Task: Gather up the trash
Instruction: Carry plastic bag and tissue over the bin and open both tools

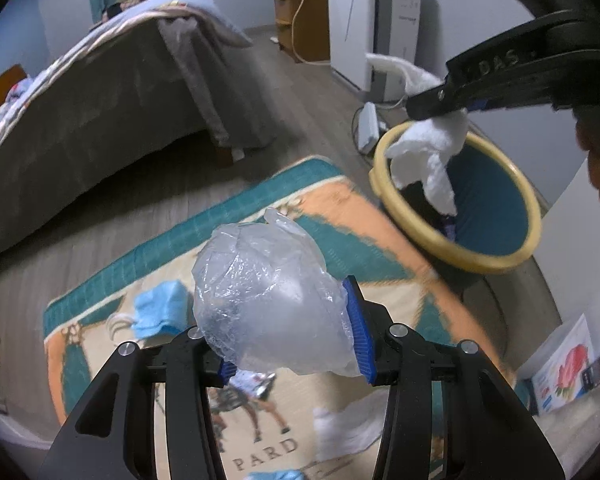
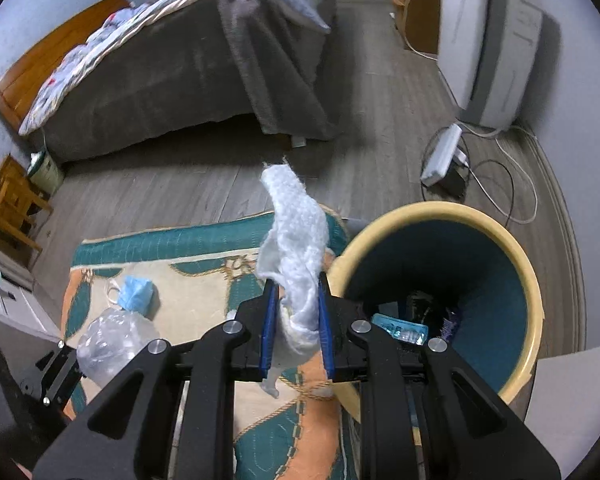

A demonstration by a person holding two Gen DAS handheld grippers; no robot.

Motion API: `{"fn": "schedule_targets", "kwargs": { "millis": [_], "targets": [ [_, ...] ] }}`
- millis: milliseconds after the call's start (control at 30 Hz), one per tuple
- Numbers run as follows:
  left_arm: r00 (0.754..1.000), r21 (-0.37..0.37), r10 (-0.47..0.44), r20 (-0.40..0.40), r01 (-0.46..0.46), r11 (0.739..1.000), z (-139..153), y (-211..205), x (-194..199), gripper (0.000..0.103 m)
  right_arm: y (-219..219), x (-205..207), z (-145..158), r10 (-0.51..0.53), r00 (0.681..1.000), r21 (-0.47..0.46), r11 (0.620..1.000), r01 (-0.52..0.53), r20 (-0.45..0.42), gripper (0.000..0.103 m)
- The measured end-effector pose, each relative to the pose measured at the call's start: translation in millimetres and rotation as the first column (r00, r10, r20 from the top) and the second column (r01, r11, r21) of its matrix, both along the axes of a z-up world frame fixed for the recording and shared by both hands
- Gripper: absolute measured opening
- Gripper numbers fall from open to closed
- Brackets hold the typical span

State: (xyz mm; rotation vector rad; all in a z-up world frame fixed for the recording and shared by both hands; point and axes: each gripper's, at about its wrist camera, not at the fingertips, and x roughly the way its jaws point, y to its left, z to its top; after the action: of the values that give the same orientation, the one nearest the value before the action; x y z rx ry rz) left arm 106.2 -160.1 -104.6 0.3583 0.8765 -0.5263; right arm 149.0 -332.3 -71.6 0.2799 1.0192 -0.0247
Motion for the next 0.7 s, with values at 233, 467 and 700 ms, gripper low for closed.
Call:
{"fn": "schedule_targets", "kwargs": {
  "millis": [233, 467, 700],
  "targets": [
    [1.000, -0.067, 0.002, -0.010, -0.003, 0.998, 9.8, -30.5, -5.5, 0.046, -42.0, -13.2, -2.7, -0.078, 0.997, 0.005, 0.997, 0.078, 0.001, 0.018],
    [0.998, -0.092, -0.044, -0.050, 0.040, 0.995, 12.7, -70.6, -13.1, 0.046, -75.1, -23.9, -21.9, -0.161, 0.986, 0.005, 0.987, 0.162, -0.045, 0.018],
    [0.992, -0.075, -0.099, -0.073, 0.093, 0.993, 4.3, -114.0, -10.9, 0.046, -94.1, -27.1, -35.8, -0.205, 0.976, -0.027, 0.979, 0.204, -0.073, 0.018]
  ]
}}
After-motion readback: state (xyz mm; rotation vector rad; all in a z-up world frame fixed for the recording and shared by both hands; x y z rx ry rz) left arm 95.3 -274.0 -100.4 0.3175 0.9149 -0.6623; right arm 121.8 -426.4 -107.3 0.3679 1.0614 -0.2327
